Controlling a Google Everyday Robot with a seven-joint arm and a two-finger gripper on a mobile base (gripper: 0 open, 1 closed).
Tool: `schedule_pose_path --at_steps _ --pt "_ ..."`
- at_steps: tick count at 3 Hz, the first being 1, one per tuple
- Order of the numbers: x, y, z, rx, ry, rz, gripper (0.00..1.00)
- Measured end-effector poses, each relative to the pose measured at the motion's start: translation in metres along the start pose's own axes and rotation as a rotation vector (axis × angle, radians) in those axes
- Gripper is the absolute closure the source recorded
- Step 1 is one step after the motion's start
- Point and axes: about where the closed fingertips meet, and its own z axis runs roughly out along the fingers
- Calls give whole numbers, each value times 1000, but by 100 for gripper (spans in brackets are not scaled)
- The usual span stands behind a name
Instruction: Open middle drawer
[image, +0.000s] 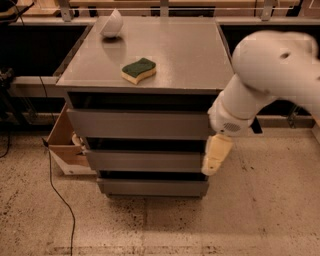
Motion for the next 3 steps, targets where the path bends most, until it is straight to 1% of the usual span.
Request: schedule_pose_path --at_steps 1,2,3 --pt "-16 5 97 -45 -4 -22 0" --pt "-16 5 97 -45 -4 -22 0" --pt "-13 4 125 -39 1 -25 0"
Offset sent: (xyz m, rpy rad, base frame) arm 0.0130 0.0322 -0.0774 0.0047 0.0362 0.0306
